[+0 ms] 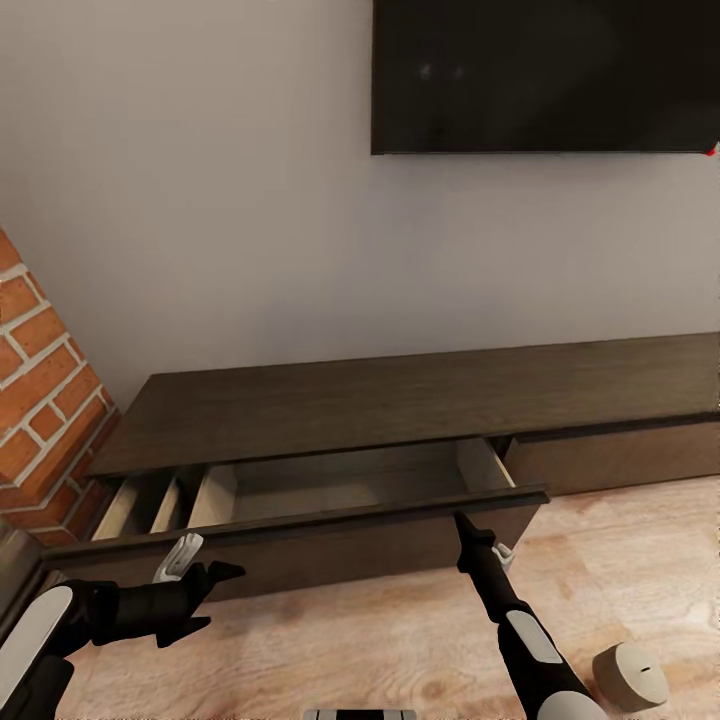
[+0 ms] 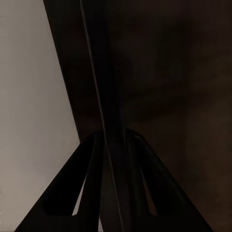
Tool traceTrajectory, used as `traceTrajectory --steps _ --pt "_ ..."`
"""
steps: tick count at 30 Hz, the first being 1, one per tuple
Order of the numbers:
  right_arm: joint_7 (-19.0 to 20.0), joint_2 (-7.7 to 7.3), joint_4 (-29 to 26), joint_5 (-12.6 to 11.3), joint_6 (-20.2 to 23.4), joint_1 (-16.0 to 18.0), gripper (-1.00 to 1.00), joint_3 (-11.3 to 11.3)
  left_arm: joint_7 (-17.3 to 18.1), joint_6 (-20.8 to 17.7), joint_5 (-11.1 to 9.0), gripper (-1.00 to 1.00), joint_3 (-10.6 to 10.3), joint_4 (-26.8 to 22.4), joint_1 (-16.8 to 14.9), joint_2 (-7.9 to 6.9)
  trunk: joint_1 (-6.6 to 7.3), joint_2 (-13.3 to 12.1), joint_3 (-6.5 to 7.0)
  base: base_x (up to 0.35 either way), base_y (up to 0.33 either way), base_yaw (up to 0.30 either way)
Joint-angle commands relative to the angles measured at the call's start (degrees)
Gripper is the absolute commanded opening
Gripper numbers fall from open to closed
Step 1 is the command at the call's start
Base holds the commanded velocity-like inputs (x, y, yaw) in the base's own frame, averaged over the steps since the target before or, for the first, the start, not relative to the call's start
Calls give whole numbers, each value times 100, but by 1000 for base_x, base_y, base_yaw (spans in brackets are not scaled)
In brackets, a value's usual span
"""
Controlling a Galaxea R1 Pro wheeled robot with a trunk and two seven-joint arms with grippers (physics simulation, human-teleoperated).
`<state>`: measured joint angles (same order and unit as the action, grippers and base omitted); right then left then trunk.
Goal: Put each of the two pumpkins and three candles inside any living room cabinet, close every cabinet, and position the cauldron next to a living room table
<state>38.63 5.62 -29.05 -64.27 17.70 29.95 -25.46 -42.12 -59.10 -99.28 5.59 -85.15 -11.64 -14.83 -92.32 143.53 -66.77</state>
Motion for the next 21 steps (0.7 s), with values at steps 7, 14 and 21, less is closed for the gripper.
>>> traceTrajectory --steps 7,14,21 --pt "57 9 -4 -25 102 4 -100 226 -59 -14 -56 100 3 -2 -4 -1 3 3 -4 -85 0 0" --pt "57 9 -4 -31 102 2 -100 226 -60 -14 -56 100 3 -2 -4 -2 3 3 -4 -79 0 0" --pt "60 9 -4 -33 102 6 -100 226 -59 -14 -56 100 3 -2 -4 -2 3 3 -4 -84 0 0"
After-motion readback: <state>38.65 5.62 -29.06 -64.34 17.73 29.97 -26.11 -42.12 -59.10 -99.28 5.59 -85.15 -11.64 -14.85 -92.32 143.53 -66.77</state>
